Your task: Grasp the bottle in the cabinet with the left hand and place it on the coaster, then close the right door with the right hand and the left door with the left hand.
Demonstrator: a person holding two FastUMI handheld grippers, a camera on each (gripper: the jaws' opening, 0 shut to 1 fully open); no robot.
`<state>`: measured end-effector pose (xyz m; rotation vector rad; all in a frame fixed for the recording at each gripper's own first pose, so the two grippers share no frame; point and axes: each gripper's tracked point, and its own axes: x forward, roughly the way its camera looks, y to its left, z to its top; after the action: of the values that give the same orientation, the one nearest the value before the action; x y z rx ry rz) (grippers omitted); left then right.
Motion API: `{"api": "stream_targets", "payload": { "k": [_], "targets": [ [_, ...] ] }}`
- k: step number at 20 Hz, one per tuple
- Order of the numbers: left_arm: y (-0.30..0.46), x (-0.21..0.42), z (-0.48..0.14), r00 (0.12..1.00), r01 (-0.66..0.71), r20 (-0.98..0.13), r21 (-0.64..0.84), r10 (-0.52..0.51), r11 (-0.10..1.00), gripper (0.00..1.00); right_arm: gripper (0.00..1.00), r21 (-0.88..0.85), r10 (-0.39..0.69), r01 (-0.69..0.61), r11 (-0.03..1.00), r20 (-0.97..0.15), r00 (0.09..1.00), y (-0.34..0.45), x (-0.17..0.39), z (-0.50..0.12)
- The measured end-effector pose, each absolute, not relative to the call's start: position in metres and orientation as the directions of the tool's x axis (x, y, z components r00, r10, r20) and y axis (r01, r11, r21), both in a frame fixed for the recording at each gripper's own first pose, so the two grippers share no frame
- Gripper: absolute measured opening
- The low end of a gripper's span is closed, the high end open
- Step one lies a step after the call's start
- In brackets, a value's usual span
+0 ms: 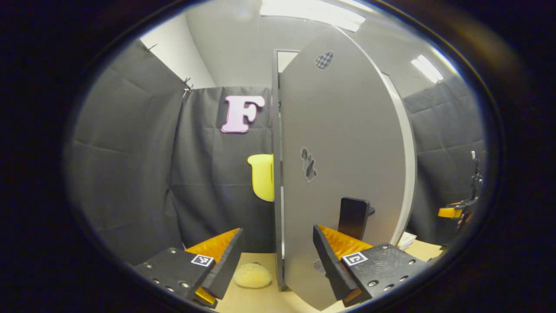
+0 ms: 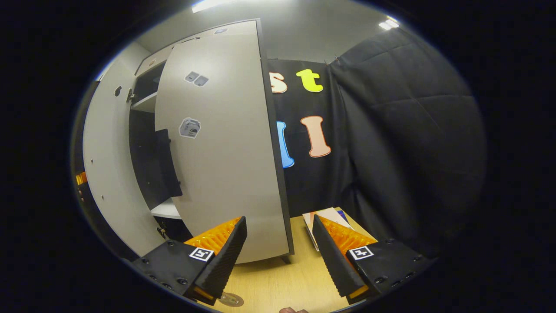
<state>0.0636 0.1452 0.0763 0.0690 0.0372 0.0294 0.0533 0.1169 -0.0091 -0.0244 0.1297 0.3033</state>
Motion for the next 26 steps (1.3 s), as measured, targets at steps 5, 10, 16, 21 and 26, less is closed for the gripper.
{"api": "stream_targets", "payload": {
  "k": [5, 10, 16, 21, 26],
  "targets": [
    [0.117, 0.062, 0.073, 0.99, -0.119, -0.062, 0.075, 0.123, 0.99, 0.91, 0.97, -0.003, 0.304, -0.308, 0.951, -0.153, 0.94, 0.084, 0.065, -0.003],
    [0.063, 0.063, 0.07, 0.987, -0.125, -0.082, 0.171, 0.141, 0.977, 0.92, 0.97, 0.015, 0.329, -0.331, 0.944, -0.152, 0.932, 0.063, 0.077, 0.002],
    [-0.013, 0.044, 0.078, 0.994, -0.086, -0.053, 0.166, 0.096, 0.982, 0.91, 0.97, 0.018, 0.411, -0.413, 0.911, -0.147, 0.9, 0.051, 0.082, 0.006],
    [-0.042, -0.001, 0.079, 0.988, -0.136, -0.058, 0.159, 0.146, 0.978, 0.92, 0.97, -0.02, 0.443, -0.45, 0.893, -0.144, 0.885, 0.031, 0.096, 0.012],
    [-0.041, -0.054, 0.079, 0.981, -0.188, -0.038, 0.098, 0.192, 0.977, 0.91, 0.97, -0.032, 0.445, -0.452, 0.892, -0.124, 0.887, 0.037, 0.095, 0.023]
  ]
}}
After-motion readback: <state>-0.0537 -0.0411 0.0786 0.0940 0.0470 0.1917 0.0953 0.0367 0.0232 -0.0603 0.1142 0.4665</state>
